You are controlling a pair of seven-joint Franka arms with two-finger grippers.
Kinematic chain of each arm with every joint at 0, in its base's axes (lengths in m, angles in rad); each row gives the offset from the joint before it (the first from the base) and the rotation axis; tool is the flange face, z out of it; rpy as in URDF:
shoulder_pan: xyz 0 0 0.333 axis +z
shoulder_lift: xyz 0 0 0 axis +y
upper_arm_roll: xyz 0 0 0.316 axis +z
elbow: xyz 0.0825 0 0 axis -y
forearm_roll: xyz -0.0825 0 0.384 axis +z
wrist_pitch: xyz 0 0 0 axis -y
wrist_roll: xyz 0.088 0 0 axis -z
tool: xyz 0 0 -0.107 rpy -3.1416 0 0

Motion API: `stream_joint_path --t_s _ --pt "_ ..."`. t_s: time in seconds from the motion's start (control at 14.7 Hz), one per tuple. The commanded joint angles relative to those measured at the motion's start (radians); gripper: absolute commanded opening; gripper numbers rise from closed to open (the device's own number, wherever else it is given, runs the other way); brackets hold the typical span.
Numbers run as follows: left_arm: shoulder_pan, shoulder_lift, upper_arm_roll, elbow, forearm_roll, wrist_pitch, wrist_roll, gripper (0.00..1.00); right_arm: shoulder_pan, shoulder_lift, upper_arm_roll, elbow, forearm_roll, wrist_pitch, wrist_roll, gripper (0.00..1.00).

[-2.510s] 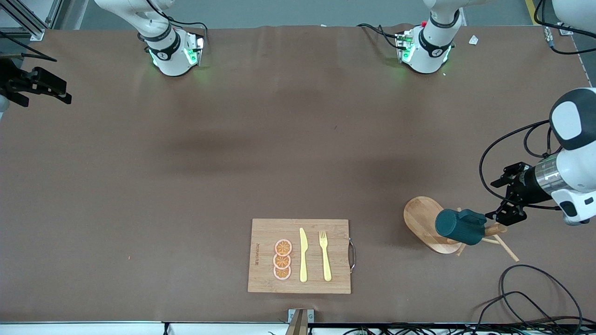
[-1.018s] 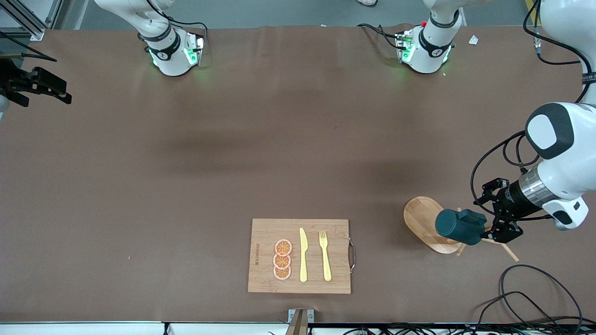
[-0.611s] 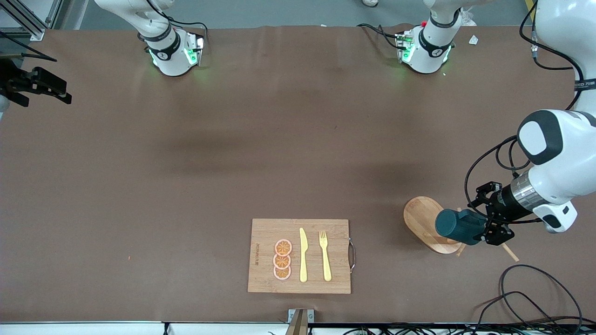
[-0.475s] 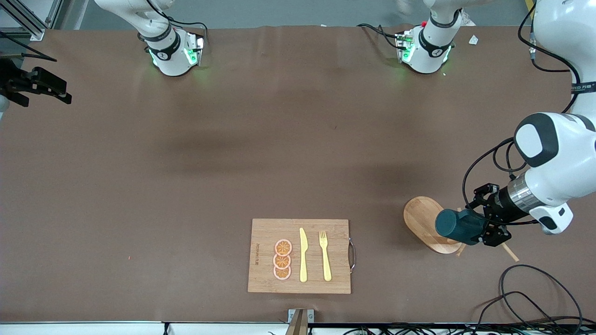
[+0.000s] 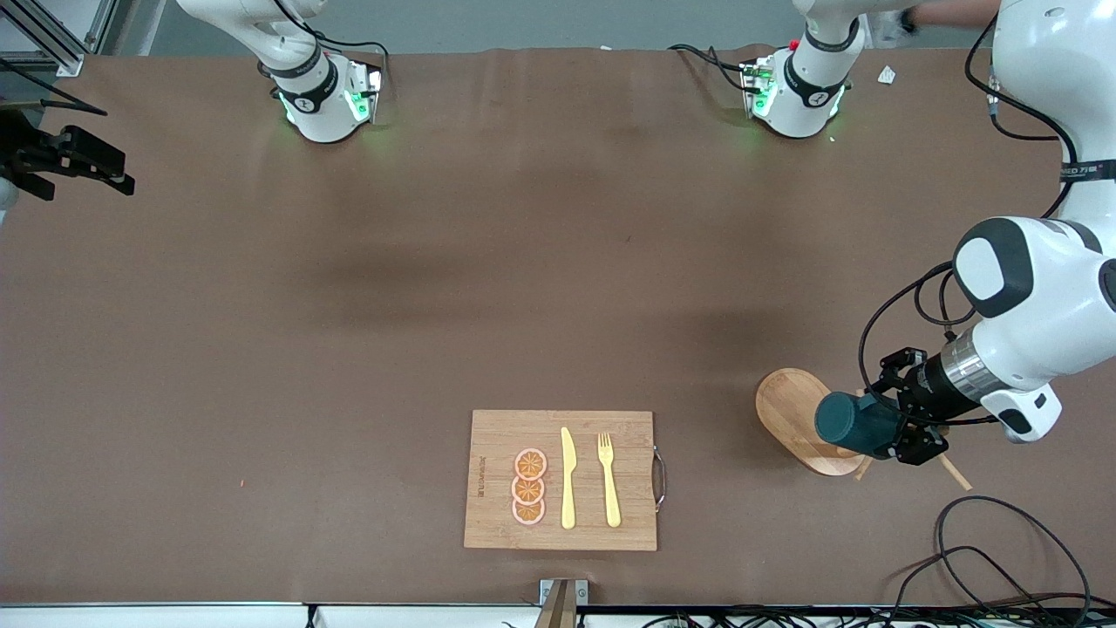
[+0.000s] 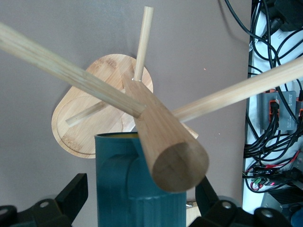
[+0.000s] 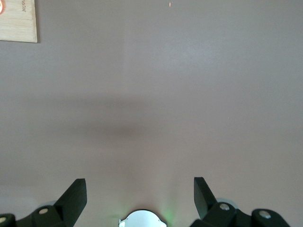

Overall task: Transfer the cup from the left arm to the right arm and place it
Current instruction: 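Close the left gripper on the teal mug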

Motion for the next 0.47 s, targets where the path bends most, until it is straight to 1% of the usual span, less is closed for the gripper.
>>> stream_joint_path --t_s 0.0,0.41 --pt "-0.003 0.010 -0.002 -0.005 -0.016 0.027 -0.008 1.00 0.004 -0.003 0.000 0.005 0.004 0.006 0.002 1.00" --pt "-0.014 0.024 -0.002 -0.005 -0.016 0.048 -0.008 1.00 0.004 -0.003 -0.001 0.005 0.018 0.009 0.002 1.00"
